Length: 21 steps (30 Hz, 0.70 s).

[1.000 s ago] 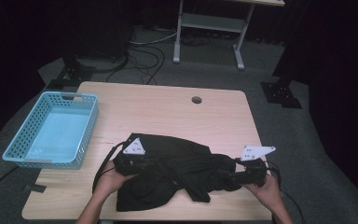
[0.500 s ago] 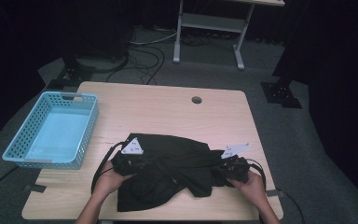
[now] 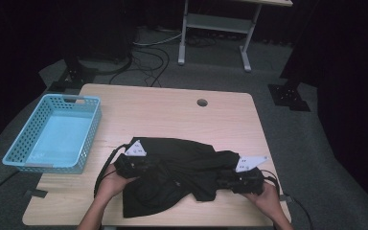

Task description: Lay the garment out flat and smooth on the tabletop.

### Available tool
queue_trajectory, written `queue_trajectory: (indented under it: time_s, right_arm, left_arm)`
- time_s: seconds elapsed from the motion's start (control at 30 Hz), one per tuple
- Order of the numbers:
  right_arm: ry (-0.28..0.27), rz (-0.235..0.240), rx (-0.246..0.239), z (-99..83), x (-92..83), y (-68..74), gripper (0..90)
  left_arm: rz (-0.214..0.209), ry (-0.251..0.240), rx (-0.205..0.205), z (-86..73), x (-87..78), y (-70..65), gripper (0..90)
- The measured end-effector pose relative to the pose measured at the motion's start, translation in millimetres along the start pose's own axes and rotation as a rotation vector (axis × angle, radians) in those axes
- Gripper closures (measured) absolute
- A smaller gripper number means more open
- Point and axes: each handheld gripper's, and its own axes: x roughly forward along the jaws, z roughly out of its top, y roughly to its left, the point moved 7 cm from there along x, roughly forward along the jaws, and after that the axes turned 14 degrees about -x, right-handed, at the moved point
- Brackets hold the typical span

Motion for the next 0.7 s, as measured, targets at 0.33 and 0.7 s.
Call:
queue_trajectory:
  time_s: [0.33,0.7]
  right_arm:
    - [0.053,0.186,-0.213,6.5,19.5,54.4,56.3]
    - [0.098,0.179,-0.188,4.4,40.7,47.8,82.9]
  left_arm:
    - [0.009,0.001,-0.012,2.8,3.0,4.8,84.1]
    - [0.004,-0.008,-0.013,4.3,1.8,5.3,83.9]
